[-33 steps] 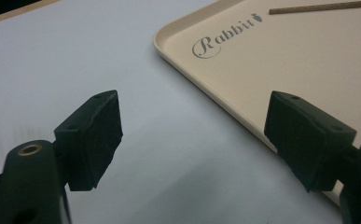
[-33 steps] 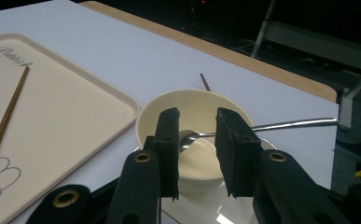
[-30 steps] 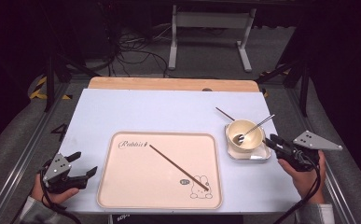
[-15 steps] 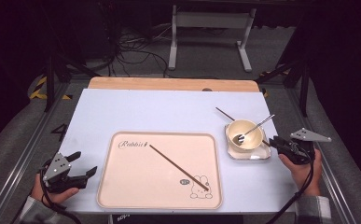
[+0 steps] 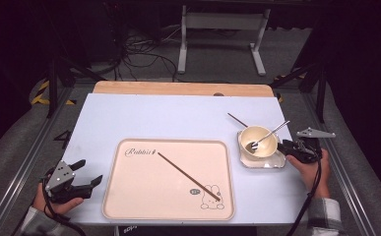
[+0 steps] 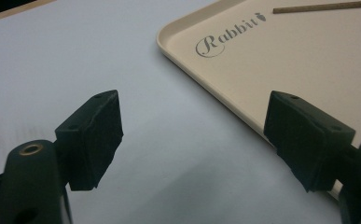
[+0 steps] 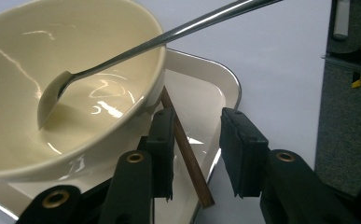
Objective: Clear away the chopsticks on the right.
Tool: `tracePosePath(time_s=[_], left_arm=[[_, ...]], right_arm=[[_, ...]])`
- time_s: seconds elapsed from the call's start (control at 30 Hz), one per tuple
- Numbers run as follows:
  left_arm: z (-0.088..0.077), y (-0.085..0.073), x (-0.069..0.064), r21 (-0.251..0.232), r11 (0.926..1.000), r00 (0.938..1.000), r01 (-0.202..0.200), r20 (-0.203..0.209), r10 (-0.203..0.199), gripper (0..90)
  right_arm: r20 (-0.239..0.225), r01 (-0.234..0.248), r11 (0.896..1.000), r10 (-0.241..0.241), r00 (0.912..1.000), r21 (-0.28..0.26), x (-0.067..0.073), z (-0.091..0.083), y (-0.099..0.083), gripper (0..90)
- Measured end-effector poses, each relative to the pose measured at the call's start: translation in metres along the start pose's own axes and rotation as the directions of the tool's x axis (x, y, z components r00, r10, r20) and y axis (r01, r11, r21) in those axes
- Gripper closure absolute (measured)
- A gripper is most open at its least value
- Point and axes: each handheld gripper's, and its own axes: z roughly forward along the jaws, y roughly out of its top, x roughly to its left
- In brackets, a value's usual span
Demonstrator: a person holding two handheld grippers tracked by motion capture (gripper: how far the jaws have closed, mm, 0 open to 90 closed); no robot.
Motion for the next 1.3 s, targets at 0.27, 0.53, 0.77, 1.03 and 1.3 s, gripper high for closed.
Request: tracePosePath(time_s=[0.27,0.53,0.77,1.03,1.3], left_arm=[[0.0,0.0,-0.001,0.002,1.0,1.0,0.0,0.001,0.0,20.5],[0.0,0.0,0.001,0.003,1.0,1.0,0.004,0.006,-0.004,20.4],[0.0,0.0,0.0,0.005,1.0,1.0,0.0,0.004,0.0,20.4],[-0.002,0.0,0.0,-0.005,1.0,1.0,0.002,0.0,-0.002,20.4],[-0.001,0.0,0.001,-0.005,1.0,1.0,0.002,0.001,-0.002,20.4]], right_arm=[[0.006,0.024,0.999,-0.024,0.9997,0.042,0.003,0.015,0.003,73.4],[-0.016,0.032,0.997,-0.031,0.9994,0.063,0.001,0.022,0.002,80.3],[-0.023,0.044,0.996,-0.043,0.9988,0.076,0.001,0.019,0.001,84.7],[0.025,-0.03,0.999,0.03,0.9992,-0.023,-0.017,-0.011,-0.004,84.8],[0.062,-0.073,0.988,0.082,0.9947,-0.134,-0.025,-0.03,-0.002,84.8]])
